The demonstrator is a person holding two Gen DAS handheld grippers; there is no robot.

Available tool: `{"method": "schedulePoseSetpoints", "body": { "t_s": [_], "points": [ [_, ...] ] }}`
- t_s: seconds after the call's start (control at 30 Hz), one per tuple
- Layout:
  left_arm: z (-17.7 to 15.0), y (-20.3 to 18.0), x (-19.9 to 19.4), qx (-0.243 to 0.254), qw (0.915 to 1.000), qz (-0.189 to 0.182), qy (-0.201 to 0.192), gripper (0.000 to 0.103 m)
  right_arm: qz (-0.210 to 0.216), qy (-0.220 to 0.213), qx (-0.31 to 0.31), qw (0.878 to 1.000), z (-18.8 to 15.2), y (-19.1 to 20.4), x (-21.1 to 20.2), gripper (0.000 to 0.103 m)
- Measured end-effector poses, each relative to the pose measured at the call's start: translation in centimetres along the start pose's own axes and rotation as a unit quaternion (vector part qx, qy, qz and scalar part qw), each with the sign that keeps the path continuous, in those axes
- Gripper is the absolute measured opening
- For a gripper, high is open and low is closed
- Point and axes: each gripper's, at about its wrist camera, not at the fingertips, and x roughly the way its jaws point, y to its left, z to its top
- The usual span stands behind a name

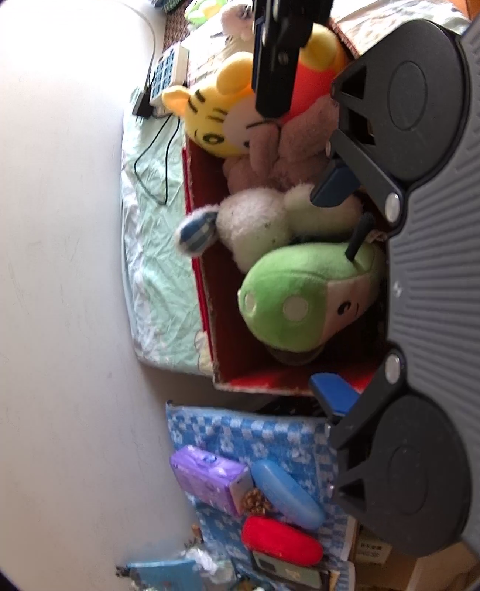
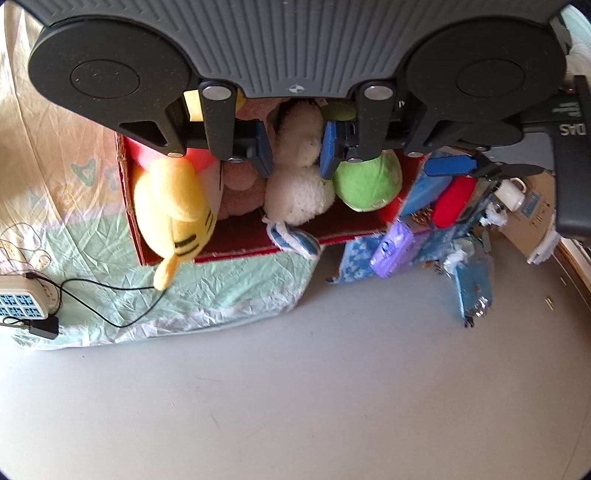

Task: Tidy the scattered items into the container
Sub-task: 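Withdraw the right gripper from the box toward the white bow-tie bunny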

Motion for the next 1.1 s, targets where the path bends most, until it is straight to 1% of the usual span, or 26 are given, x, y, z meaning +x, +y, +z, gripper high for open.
{"method": "schedulePoseSetpoints", "body": {
  "t_s": [0.13,0.23,0.3,0.43,0.53,0.6,0.67,0.77,0.87,0.93,1.03,1.1],
  "points": [
    [0.4,-0.3,-0.9,-0.013,0.9993,0.033,-0.008,0.097,0.023,-0.006,0.0,1.0,0.9,-0.9,-0.5,0.031],
    [0.8,-1.1,-1.5,-0.019,0.9973,0.07,-0.012,0.097,0.043,-0.007,-0.005,0.999,1.5,-1.9,-1.1,0.032],
    [1.1,-1.5,-2.2,-0.032,0.9955,0.088,-0.017,0.097,0.056,-0.007,-0.011,0.998,1.9,-2.7,-1.8,0.032],
    [1.5,-2.3,-4.0,-0.064,0.9917,0.109,-0.026,0.097,0.072,-0.009,-0.01,0.997,2.6,-5.3,-3.5,0.034],
    [1.6,-3.7,-5.1,-0.073,0.9895,0.12,-0.032,0.097,0.077,-0.008,-0.008,0.997,2.8,-7.8,-4.7,0.034],
    [1.6,-5.3,-5.8,-0.074,0.9892,0.12,-0.039,0.097,0.079,-0.008,-0.003,0.997,2.8,-9.6,-5.5,0.034],
    [1.5,-7.1,-6.6,-0.076,0.9898,0.109,-0.051,0.097,0.078,-0.005,0.002,0.997,2.7,-11.5,-6.3,0.034],
    [1.3,-10.9,-7.7,-0.063,0.9925,0.072,-0.076,0.097,0.067,0.004,0.009,0.998,2.3,-14.3,-7.3,0.034],
    [1.2,-15.6,-8.6,-0.026,0.9936,0.034,-0.104,0.097,0.051,0.01,0.019,0.998,1.8,-17.4,-8.7,0.034],
    [1.1,-18.6,-8.7,0.003,0.9933,0.002,-0.116,0.097,0.037,0.01,0.029,0.999,1.5,-19.5,-9.8,0.034],
    [1.1,-23.1,-8.0,0.041,0.9915,-0.045,-0.114,0.097,0.014,0.007,0.054,0.998,1.0,-22.8,-11.3,0.035],
    [1.2,-25.7,-7.1,0.061,0.99,-0.07,-0.107,0.097,-0.003,0.004,0.076,0.997,0.7,-24.9,-12.0,0.035]
  ]
}}
